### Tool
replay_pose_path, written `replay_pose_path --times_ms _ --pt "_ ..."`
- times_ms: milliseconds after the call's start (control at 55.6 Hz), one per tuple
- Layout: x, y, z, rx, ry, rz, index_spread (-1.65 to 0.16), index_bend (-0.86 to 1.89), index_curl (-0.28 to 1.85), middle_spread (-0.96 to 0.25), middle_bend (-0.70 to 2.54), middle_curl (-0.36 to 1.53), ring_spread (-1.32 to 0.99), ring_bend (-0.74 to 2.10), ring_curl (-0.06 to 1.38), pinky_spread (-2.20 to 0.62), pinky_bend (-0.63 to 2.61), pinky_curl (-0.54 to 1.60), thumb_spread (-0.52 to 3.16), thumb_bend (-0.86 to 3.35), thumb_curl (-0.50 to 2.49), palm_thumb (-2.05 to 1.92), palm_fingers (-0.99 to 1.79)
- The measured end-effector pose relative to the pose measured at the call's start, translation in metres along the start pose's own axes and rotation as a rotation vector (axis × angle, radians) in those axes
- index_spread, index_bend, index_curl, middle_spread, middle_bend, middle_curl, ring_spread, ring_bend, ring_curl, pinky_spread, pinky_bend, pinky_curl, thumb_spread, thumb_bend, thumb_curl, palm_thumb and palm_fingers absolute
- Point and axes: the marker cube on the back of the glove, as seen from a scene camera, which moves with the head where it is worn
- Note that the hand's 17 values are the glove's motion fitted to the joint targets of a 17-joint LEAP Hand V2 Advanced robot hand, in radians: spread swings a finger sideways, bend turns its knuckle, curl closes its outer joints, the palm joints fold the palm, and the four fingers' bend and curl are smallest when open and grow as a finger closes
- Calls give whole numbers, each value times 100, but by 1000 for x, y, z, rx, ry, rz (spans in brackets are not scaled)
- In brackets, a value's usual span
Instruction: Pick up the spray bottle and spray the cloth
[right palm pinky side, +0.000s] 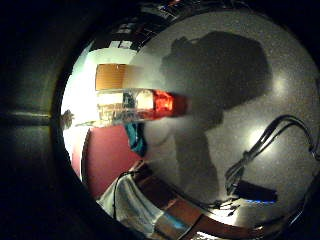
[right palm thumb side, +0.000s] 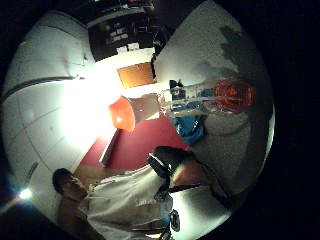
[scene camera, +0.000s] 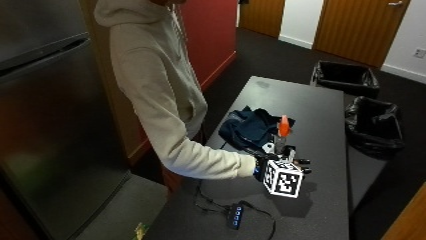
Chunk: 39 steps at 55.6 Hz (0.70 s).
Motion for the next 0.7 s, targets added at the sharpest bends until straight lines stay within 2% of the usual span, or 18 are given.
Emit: replay_pose_path --times_ms 234,701 --pt "-10 -5 10 34 -10 -23 -45 10 13 -5 20 33 -1 35 29 19 49 35 79 -4 33 47 -6" --pt "-25 -16 39 -24 -87 -35 -44 10 12 -4 21 33 0 35 28 19 48 34 80 -4 33 48 -5"
